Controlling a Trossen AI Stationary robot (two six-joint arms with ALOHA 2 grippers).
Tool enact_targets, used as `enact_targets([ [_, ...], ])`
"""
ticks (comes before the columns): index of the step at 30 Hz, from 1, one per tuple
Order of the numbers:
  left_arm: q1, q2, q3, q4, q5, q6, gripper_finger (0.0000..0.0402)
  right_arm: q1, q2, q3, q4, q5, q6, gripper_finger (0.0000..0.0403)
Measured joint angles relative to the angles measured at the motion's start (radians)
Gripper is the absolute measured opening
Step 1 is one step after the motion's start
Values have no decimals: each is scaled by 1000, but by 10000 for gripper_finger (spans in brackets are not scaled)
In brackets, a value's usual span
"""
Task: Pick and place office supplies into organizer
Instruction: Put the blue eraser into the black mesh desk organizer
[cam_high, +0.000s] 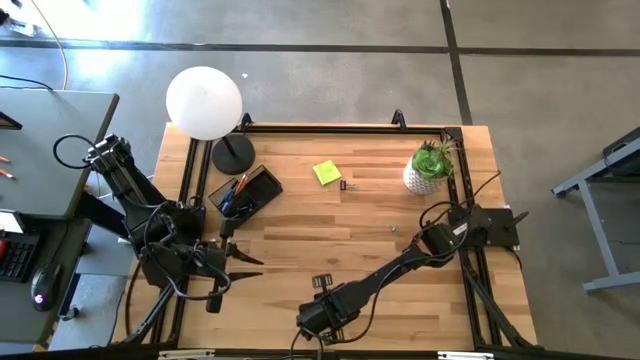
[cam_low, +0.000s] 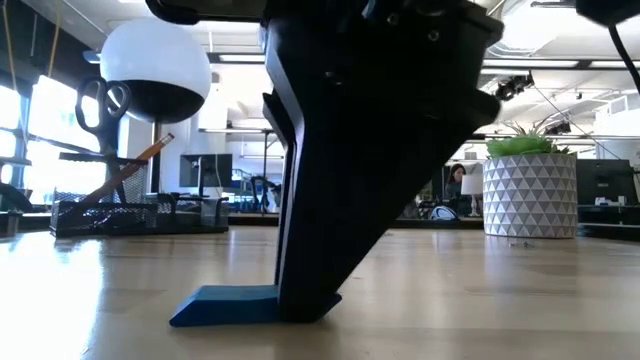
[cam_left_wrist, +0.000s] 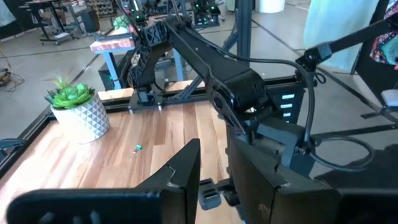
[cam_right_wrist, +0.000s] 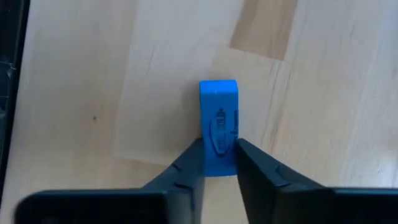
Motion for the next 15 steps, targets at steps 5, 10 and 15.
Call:
enact_targets([
  [5,0,0,0,0,0,0,79,5,-2,0,2,9,-13,25],
  [10,0,0,0,4,0,0,78,5,-22,-6,15,42,-25,29],
  [15,0,0,0,6,0,0,78,1,-91,-3,35,106,-45,35],
])
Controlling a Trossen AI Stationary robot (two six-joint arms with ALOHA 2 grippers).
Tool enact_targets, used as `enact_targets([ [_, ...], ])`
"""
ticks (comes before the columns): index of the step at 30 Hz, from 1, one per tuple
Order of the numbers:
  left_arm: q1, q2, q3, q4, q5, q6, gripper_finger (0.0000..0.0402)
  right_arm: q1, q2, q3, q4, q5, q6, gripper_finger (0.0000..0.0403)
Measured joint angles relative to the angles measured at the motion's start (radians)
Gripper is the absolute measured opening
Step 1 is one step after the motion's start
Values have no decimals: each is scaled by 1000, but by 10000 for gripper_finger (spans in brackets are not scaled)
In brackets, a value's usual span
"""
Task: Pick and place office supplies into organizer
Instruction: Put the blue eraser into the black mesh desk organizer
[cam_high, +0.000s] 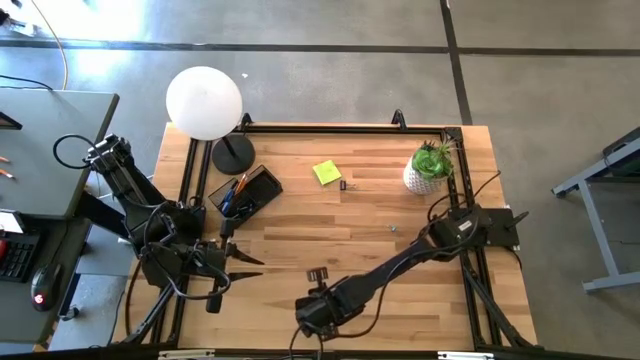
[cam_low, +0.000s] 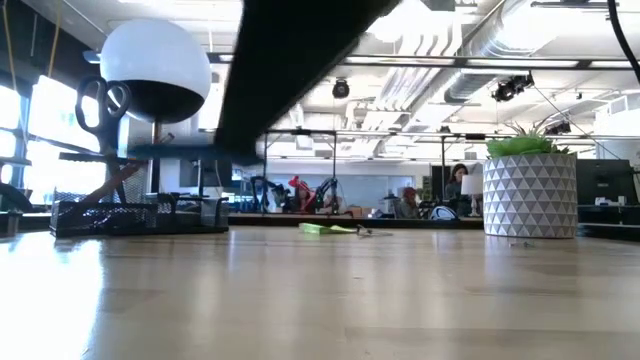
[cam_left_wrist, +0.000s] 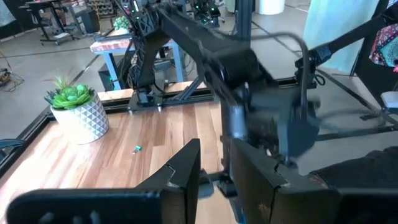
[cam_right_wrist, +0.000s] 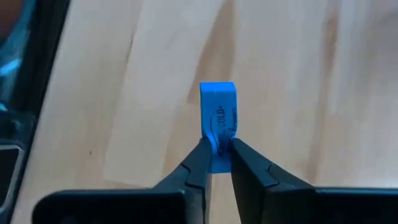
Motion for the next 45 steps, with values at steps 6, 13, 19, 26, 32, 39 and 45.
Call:
enact_targets([
  [6,-1,0,0,-6,32,-2,78,-9,-50,0,8,35,-42,25],
  [13,-36,0,0,-30,135,-61,78,-94,-51,0,54,51,-151,32],
  [19,-127,0,0,-55,81,-133,79,-200,-51,0,213,-3,-369,31],
  [26,-213,-8,0,-18,-134,-134,79,-349,-51,0,405,-145,-536,29],
  [32,-216,-31,0,2,-270,-77,79,-470,-45,1,489,-270,-566,26],
  [39,-216,-85,0,5,-308,73,79,-542,21,2,721,-409,-532,19],
  [45,-216,-129,0,2,-381,187,79,-564,54,1,750,-344,-591,4],
])
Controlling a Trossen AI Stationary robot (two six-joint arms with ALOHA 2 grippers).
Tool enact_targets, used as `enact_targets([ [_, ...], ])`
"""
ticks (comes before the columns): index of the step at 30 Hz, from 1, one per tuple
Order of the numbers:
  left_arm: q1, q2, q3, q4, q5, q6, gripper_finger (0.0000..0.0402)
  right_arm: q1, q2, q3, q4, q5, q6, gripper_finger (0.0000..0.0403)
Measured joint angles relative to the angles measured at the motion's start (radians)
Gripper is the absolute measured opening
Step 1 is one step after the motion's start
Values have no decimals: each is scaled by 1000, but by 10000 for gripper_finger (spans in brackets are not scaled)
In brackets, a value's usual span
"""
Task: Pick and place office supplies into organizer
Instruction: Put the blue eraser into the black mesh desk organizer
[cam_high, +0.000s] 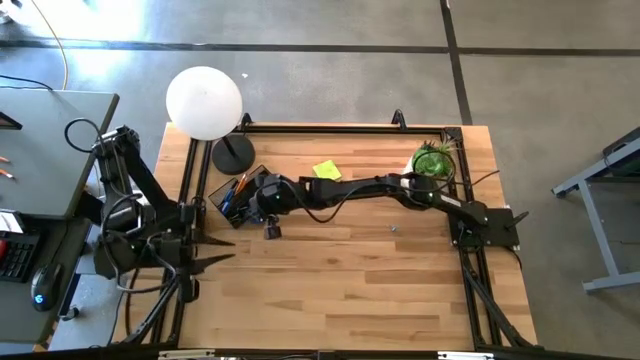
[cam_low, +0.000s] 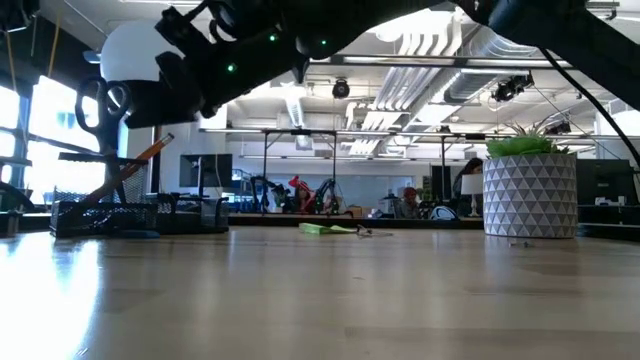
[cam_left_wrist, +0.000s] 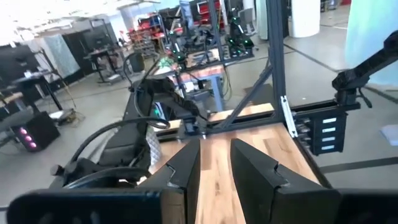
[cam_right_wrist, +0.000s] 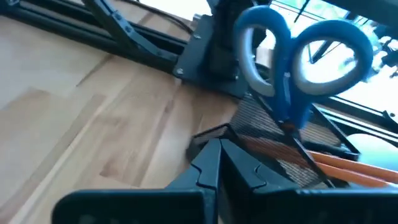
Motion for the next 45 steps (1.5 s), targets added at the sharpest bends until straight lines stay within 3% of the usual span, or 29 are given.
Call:
enact_targets([
  [5,0,-15,0,-1,0,54,79,-30,-2,0,-98,-73,43,8],
  [11,0,-16,0,3,4,103,79,-29,39,1,-146,-66,166,68],
  [17,0,-17,0,8,6,109,79,4,98,0,-114,54,177,136],
  [22,0,-18,0,8,6,109,79,29,121,-1,-121,141,195,163],
  [26,0,-18,0,8,6,109,78,39,122,1,-105,216,221,167],
  [32,0,-18,0,8,6,109,78,28,154,1,-46,139,332,158],
  [45,0,-16,0,6,7,101,79,26,204,5,-13,118,334,124],
])
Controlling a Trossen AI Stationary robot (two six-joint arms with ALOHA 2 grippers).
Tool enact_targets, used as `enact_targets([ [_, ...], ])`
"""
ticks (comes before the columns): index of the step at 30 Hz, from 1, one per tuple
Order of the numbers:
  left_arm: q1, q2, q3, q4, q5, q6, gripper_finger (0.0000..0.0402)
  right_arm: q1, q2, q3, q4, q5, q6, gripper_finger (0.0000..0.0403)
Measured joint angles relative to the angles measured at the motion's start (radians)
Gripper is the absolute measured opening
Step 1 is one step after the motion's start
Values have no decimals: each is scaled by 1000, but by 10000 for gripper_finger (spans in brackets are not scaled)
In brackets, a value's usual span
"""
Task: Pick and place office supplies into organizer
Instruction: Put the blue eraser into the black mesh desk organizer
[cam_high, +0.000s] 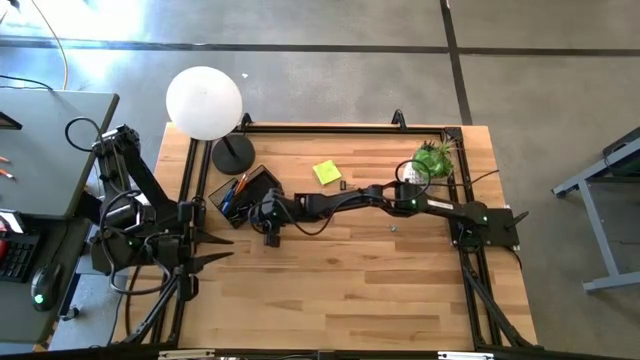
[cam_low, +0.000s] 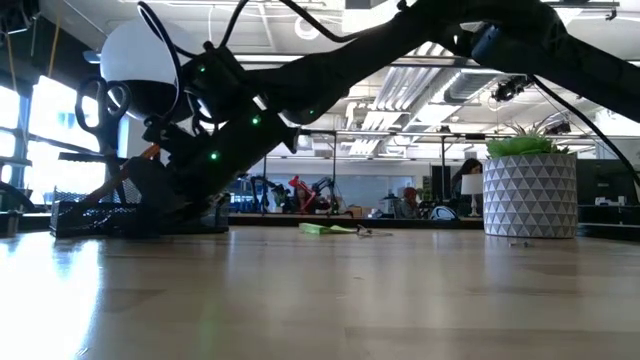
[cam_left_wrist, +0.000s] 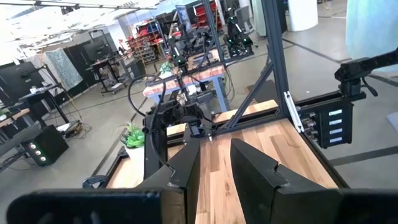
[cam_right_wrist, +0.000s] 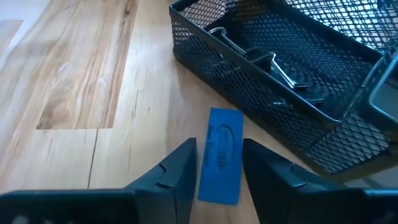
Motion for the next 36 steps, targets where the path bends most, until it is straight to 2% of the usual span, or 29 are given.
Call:
enact_targets([
  [11,0,0,0,0,0,0,79,22,8,1,-15,-9,-13,58],
  [15,0,0,0,-1,0,0,79,30,-14,-4,-34,-31,-15,59],
  [21,0,0,0,-4,0,-1,79,53,-72,-11,-83,-137,-42,69],
  [28,0,0,0,-2,0,-1,79,52,-109,-7,92,-78,-197,61],
  [36,0,0,0,-1,0,5,79,16,-108,-8,189,-41,-298,62],
])
